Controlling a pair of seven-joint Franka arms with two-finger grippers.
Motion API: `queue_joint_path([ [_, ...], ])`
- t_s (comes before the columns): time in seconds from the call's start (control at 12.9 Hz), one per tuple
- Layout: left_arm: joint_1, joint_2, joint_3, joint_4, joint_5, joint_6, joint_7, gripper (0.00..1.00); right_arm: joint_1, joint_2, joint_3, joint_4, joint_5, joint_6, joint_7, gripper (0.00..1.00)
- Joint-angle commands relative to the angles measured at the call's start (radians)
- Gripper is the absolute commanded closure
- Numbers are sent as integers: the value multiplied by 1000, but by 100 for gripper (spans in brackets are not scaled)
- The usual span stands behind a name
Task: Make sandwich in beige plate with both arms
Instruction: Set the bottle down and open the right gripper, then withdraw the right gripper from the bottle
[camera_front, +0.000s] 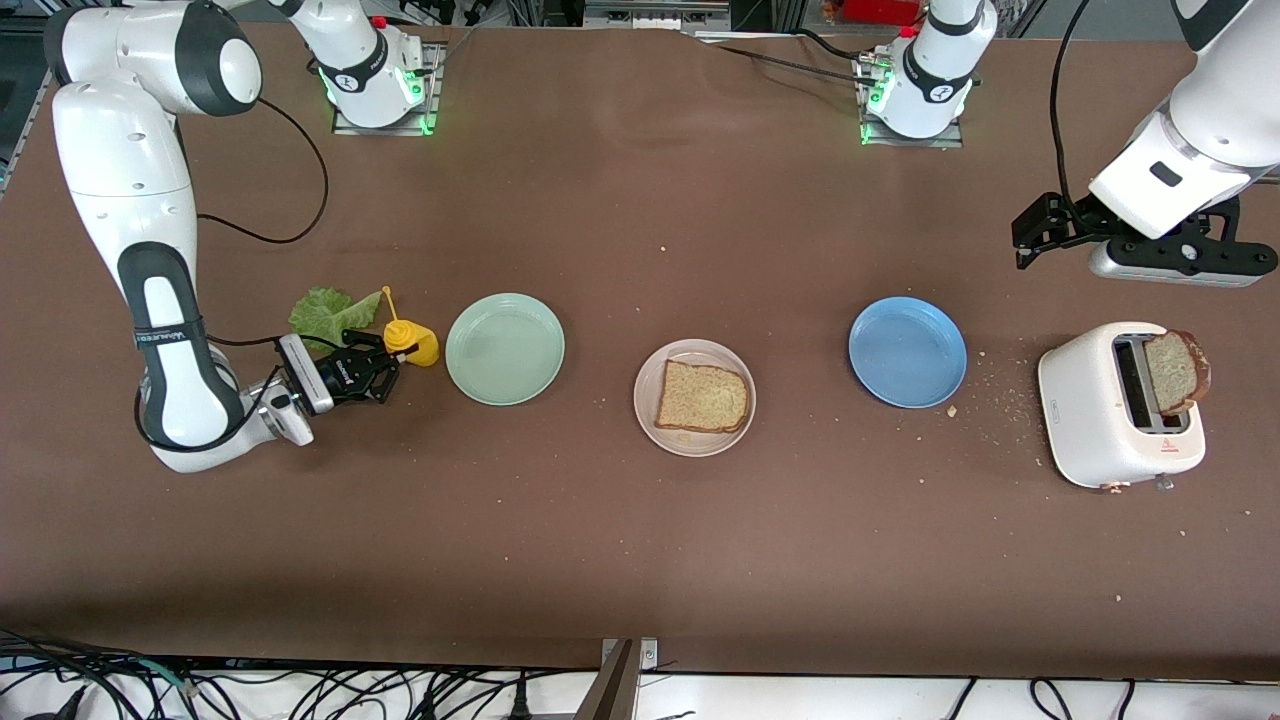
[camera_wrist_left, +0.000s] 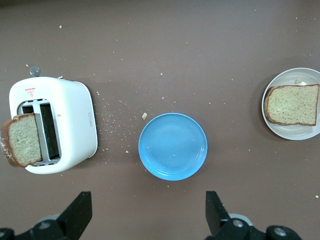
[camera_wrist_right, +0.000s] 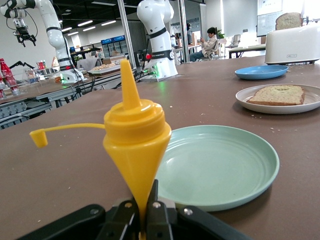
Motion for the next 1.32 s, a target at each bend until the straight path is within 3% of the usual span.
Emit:
queue_joint_path([
  [0.0, -3, 6, 0, 19, -15, -5, -3, 0, -24, 6, 8, -6, 0, 10, 2, 58],
  [0.08, -3, 6, 0, 19, -15, -5, -3, 0, -24, 4, 6, -4, -1, 10, 46, 16],
  [0.15, -3, 6, 0, 19, -17, -5, -3, 0, -25, 1, 5, -1, -3, 12, 72, 0],
  [0.39, -3, 6, 0, 19, -17, -5, -1, 0, -25, -49, -18, 14, -35, 28, 173, 0],
  [0.77, -2, 6, 0, 19, -17, -5, -1, 0, -24, -218, -20, 23, -203, 151, 382, 0],
  [1.08, -3, 6, 0, 19, -15, -5, -1, 0, -15, -327, -18, 5, -231, 282, 503, 0],
  [1.24, -3, 6, 0, 19, -17, -5, -1, 0, -5, -379, -17, -15, -329, 283, 677, 0],
])
